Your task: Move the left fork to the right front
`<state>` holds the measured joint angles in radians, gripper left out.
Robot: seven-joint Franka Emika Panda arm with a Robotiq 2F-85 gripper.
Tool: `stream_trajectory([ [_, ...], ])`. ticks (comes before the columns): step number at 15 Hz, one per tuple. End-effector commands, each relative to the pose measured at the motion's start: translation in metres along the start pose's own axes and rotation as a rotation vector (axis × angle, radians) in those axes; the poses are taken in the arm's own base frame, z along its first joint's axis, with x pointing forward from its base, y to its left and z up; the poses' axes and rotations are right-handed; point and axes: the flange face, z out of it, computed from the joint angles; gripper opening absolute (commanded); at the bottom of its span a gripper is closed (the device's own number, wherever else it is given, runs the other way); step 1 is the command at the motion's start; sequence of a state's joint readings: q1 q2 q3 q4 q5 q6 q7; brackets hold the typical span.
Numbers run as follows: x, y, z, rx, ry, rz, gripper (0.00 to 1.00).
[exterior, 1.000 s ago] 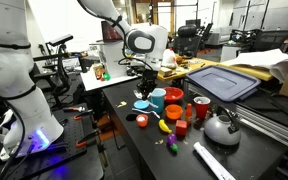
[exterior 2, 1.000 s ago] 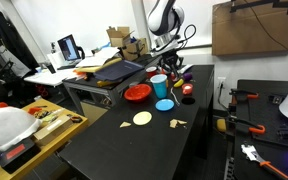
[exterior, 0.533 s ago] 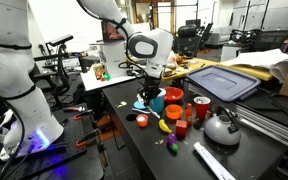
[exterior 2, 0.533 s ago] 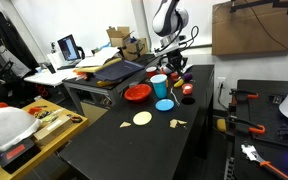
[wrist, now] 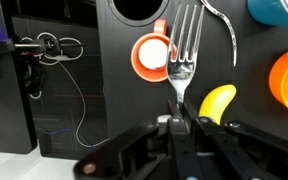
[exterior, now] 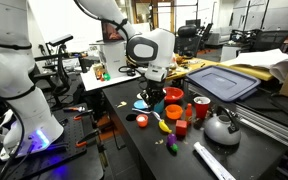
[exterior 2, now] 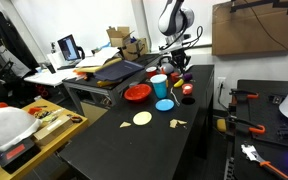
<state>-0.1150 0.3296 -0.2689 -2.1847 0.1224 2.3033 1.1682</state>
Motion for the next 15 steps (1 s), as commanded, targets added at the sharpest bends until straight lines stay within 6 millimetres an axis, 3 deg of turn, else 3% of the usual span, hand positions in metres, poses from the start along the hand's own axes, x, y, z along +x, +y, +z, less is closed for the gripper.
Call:
stream_trajectory([
  [1,0.005,0.009,-0.001,0.045,0.017,0.057,0.02],
  [15,0.049,0.037,0.041,-0.015,0.056,0.253,0.02],
])
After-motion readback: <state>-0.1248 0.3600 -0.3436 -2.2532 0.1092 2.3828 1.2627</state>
